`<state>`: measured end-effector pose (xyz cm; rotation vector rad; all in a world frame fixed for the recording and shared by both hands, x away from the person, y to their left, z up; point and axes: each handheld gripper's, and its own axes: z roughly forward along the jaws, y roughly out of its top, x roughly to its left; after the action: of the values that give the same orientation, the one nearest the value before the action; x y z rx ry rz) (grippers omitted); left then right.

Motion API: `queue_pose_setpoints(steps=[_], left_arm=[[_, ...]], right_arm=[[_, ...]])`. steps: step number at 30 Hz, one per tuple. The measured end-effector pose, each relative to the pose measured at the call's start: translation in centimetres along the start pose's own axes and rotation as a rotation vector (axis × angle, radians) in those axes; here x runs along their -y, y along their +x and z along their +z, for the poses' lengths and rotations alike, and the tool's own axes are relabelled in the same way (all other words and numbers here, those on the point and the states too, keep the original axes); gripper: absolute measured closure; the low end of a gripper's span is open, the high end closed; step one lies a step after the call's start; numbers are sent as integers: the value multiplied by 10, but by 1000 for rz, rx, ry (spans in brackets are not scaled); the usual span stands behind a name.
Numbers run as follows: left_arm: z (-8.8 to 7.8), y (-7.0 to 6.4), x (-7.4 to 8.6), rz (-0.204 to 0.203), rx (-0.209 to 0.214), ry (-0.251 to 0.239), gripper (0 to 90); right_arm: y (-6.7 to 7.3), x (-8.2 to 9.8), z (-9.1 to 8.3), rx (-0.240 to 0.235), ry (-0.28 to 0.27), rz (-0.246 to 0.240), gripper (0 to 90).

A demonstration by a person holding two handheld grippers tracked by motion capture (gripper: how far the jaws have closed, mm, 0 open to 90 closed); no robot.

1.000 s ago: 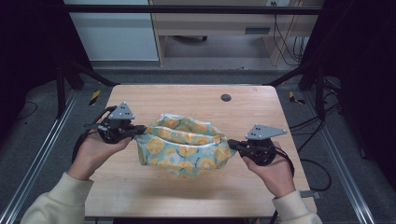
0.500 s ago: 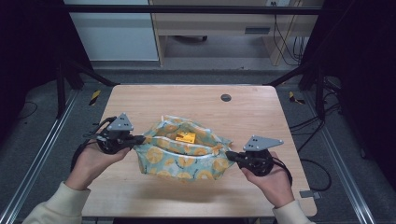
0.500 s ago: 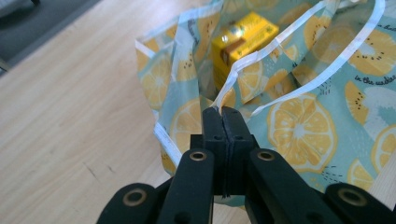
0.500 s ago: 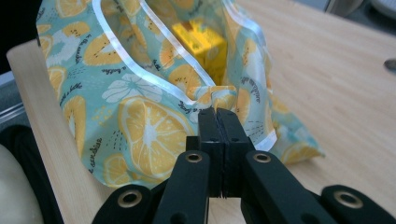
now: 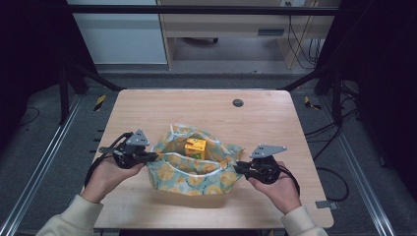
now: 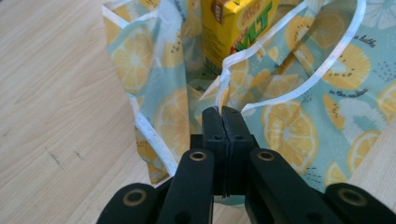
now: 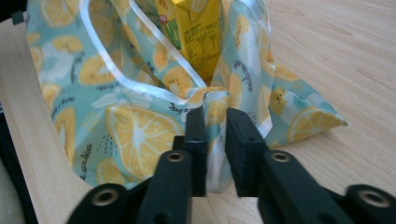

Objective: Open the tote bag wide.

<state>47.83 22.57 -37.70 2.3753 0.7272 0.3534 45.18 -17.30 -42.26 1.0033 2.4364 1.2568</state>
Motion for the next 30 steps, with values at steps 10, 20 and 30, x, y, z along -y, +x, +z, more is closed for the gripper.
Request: queue_pose_setpoints(steps=[10, 20, 30], left_arm=[[16, -7, 4, 13, 28, 34, 899], [18, -10, 4, 17, 33, 32, 899], [19, -10, 3, 12, 38, 25, 899]], right_arm=[[-7, -25, 0, 26, -16, -7, 565], [-23, -54, 26, -2, -69, 46, 522], [-25, -53, 56, -24, -89, 44, 510]])
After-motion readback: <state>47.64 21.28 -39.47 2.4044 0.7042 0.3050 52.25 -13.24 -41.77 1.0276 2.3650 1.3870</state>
